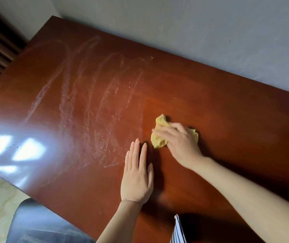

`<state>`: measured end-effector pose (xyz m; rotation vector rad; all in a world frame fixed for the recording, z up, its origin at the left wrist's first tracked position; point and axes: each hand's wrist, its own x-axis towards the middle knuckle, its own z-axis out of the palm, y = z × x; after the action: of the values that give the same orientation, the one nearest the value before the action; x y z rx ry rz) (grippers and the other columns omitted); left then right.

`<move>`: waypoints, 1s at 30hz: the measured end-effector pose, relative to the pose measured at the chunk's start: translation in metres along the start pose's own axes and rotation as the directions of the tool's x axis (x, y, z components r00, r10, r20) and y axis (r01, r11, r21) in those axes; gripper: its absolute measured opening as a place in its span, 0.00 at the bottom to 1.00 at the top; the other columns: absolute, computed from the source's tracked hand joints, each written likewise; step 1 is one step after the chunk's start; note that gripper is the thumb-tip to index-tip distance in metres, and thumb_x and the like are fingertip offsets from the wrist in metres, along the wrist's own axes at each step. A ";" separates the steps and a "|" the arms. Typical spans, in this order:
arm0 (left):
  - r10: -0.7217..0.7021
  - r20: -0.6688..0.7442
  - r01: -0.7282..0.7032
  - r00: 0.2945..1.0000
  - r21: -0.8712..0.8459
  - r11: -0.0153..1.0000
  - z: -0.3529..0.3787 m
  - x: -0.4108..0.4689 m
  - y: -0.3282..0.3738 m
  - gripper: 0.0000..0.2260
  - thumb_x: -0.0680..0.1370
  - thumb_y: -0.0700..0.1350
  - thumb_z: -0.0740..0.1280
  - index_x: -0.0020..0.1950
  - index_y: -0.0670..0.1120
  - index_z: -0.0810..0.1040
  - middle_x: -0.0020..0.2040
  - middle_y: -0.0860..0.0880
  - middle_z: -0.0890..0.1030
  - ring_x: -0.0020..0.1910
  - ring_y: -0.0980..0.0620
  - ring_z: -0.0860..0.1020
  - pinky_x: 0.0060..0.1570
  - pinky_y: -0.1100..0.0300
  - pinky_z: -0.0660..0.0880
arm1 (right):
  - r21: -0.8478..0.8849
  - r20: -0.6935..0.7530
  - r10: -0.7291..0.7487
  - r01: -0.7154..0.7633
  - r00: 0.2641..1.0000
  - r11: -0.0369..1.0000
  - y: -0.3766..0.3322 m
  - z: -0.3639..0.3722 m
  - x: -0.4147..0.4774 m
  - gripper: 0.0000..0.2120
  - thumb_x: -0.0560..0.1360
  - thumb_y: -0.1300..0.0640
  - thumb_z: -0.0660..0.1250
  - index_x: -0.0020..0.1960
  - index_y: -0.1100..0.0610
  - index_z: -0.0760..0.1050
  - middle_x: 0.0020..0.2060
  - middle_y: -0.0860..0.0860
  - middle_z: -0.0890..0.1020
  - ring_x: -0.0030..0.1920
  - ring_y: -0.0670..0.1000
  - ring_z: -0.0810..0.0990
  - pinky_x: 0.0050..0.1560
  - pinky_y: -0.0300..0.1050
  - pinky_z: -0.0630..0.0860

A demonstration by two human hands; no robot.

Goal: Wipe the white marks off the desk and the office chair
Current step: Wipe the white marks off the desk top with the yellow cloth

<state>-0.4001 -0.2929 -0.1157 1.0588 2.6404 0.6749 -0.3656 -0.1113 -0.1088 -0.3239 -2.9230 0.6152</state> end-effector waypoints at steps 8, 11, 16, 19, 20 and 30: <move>-0.011 -0.007 0.011 1.000 0.014 1.000 0.000 -0.003 0.000 0.25 0.80 0.49 0.50 0.77 0.44 0.57 0.77 0.48 0.52 0.77 0.51 0.48 0.74 0.60 0.41 | -0.062 0.167 -0.374 0.389 0.912 0.919 0.019 -0.022 -0.092 0.22 0.72 0.62 0.65 0.64 0.46 0.76 0.62 0.43 0.77 0.60 0.49 0.72 0.56 0.46 0.74; -0.016 -0.004 0.016 1.000 0.013 1.000 0.000 -0.003 0.001 0.25 0.80 0.49 0.49 0.77 0.44 0.58 0.77 0.49 0.51 0.77 0.51 0.48 0.74 0.60 0.41 | -0.164 0.240 -0.340 0.384 0.909 0.909 0.062 -0.041 -0.095 0.32 0.65 0.64 0.74 0.66 0.46 0.73 0.64 0.44 0.75 0.58 0.50 0.71 0.53 0.49 0.76; -0.015 -0.006 0.015 1.000 0.027 1.000 0.002 -0.003 0.002 0.24 0.80 0.48 0.50 0.76 0.44 0.59 0.77 0.48 0.52 0.77 0.49 0.50 0.75 0.58 0.43 | -0.455 0.119 -0.078 0.124 0.990 0.882 0.118 -0.066 -0.063 0.25 0.70 0.59 0.54 0.65 0.51 0.74 0.63 0.52 0.77 0.64 0.56 0.66 0.63 0.54 0.61; -0.007 -0.008 0.007 1.000 0.035 0.999 0.002 -0.003 0.001 0.24 0.80 0.48 0.51 0.76 0.43 0.60 0.77 0.46 0.54 0.77 0.50 0.50 0.74 0.56 0.44 | -0.493 0.006 0.052 -0.042 0.999 0.869 0.141 -0.071 -0.029 0.20 0.75 0.60 0.59 0.66 0.54 0.73 0.69 0.53 0.71 0.72 0.57 0.60 0.71 0.56 0.51; -0.008 -0.009 0.008 1.000 0.037 0.999 0.002 -0.002 0.001 0.24 0.80 0.47 0.51 0.76 0.42 0.60 0.77 0.46 0.55 0.76 0.50 0.50 0.74 0.56 0.45 | -0.471 -0.013 0.095 -0.090 0.995 0.878 0.147 -0.070 -0.016 0.20 0.76 0.62 0.61 0.68 0.54 0.71 0.71 0.53 0.68 0.74 0.56 0.57 0.73 0.55 0.49; -0.012 -0.011 0.012 1.000 -0.009 1.000 0.004 -0.001 -0.002 0.25 0.79 0.47 0.54 0.76 0.44 0.58 0.77 0.47 0.54 0.77 0.50 0.50 0.74 0.55 0.46 | -0.194 -0.118 0.438 -0.453 0.891 0.870 0.148 -0.047 0.114 0.22 0.81 0.55 0.56 0.75 0.53 0.60 0.75 0.53 0.61 0.76 0.55 0.50 0.74 0.54 0.51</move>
<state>-0.3995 -0.2933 -0.1197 1.0391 2.6485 0.6919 -0.4413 0.0658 -0.1170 -1.0477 -2.8564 0.3176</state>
